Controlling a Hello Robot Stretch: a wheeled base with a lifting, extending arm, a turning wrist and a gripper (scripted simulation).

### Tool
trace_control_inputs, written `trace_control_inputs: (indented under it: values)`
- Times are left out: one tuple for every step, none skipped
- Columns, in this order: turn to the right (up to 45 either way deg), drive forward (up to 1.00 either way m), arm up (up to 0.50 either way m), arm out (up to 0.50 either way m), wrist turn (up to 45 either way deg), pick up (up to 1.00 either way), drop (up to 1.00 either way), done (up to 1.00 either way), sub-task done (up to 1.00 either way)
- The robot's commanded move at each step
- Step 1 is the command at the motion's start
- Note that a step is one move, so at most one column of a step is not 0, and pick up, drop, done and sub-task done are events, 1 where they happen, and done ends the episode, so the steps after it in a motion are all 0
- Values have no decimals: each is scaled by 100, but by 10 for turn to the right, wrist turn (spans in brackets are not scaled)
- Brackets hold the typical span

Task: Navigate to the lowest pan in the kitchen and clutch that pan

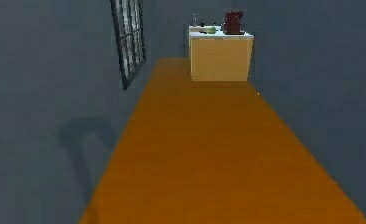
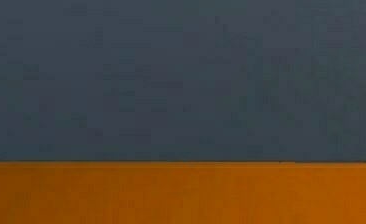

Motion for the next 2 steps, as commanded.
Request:
trace_control_inputs:
  values:
    - [0,100,0,0,0,0,0,0,0]
    - [0,100,0,0,0,0,0,0,0]
